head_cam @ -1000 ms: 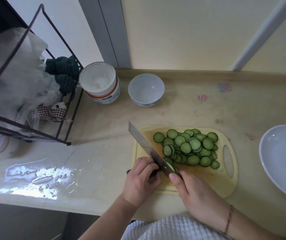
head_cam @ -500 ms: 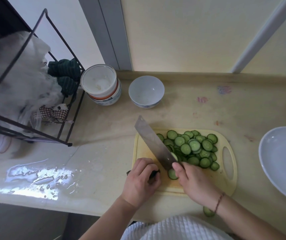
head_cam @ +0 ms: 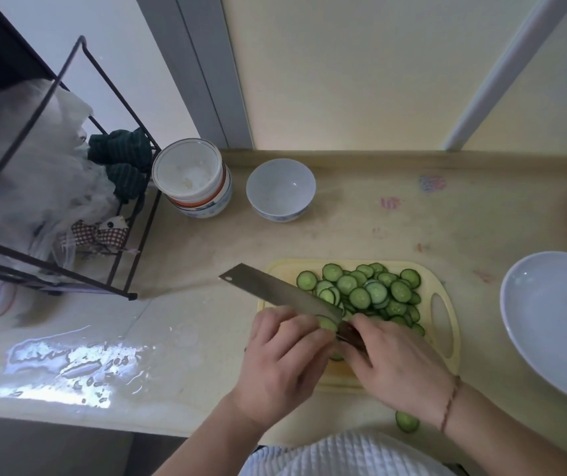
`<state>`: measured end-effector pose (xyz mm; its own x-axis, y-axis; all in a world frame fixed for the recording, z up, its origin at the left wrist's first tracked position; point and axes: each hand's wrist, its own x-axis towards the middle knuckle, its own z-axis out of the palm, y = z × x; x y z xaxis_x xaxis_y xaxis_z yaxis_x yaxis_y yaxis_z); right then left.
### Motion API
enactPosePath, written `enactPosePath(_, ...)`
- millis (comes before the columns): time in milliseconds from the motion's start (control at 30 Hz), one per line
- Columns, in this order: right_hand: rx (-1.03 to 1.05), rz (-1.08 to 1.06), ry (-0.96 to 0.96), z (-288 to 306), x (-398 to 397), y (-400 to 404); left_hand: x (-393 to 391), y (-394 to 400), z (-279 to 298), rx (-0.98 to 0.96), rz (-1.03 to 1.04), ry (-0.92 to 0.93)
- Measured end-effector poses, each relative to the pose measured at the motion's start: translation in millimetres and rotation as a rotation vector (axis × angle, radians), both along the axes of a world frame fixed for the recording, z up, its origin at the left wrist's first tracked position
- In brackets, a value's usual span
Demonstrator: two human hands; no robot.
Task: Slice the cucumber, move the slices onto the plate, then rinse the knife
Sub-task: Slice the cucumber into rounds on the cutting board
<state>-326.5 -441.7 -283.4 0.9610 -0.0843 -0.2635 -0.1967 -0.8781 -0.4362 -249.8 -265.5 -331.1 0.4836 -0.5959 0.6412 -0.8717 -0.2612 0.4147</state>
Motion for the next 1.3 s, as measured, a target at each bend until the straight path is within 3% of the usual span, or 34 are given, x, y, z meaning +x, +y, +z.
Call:
enactPosePath(200,-0.112,0.073,0.012,-8,0,4,20,-5,-4,0.183,-0.005,0.090)
enactPosePath(367,-0.190,0.142,0.009,-4,0,0,24,-11,9,0.359,0.191,0.438)
enactPosePath(567,-0.168,0.189,0.048,2,-10,8,50,-21,2,0.550,0.327,0.371)
enactPosePath(633,-0.115,0.165,0.060,6,-15,9,57,-24,11,0.470,0.323,0.290)
enactPosePath(800,0.199,0.008,0.073,10,-38,-6,43,-15,55,-0.159,0.249,0.158)
enactPosePath(867,0.280,-0.084,0.066,2,-53,-21,31,-2,43,-0.232,0.180,0.143)
enactPosePath(1000,0.279,-0.123,0.112,-19,-76,-44,6,25,-11,-0.033,0.055,0.184)
enactPosePath(1133,0.265,-0.104,0.143,-34,-86,-52,-13,35,-46,0.197,0.119,0.268)
enactPosePath(1300,0.309,-0.124,0.136,-38,-79,-55,-12,37,-56,0.284,0.123,0.354)
